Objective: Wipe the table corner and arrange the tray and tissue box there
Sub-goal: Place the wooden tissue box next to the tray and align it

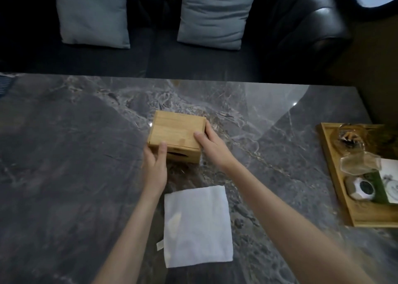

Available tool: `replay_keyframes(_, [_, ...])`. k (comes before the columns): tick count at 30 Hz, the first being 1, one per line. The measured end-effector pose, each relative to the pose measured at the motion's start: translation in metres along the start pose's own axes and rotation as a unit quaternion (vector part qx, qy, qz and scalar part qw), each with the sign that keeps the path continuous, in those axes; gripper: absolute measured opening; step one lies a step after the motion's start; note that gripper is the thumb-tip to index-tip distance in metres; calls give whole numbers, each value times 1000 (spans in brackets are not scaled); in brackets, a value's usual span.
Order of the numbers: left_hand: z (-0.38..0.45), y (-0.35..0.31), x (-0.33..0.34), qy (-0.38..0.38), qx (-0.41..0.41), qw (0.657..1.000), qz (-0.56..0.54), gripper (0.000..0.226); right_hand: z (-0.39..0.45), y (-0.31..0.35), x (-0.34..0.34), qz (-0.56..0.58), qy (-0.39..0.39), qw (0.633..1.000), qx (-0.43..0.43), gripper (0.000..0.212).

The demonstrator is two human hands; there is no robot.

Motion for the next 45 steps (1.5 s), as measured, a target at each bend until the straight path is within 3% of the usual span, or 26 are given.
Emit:
replay_keyframes(12, [-21, -19, -1, 6, 22, 999, 44, 43, -17, 0, -22, 19, -36, 998, -38, 51])
replay_keyframes(19, [-61, -66, 10, 5, 73, 997, 19, 35, -52, -1, -73, 57, -107, 991, -63, 48])
replay_keyframes(23, [-102, -91, 19, 47, 97, 994, -14, 22, -84, -3, -116, 99, -156, 979, -89, 40])
replay_keyframes(31, [-196, -118, 46, 118, 149, 981, -35, 28, -158, -36, -200, 139, -237, 955, -111, 44])
replay_keyframes(34, [-230, -118, 62, 139, 153, 978, -36, 32, -183, -55, -229, 133, -273, 947, -101, 53])
replay_keyframes(45, [-350, -101, 132, 245, 155, 957, -30, 35, -262, -143, -321, 128, -379, 916, -28, 47])
Point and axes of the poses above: each hand's wrist, its own z-axis towards the middle knuckle, its own x-axis out of the palm, y = z × x, the point moved 2 cm from there along z, towards the middle knuckle, and after that the axes turned 12 degrees about -y, right-handed, at the moved point
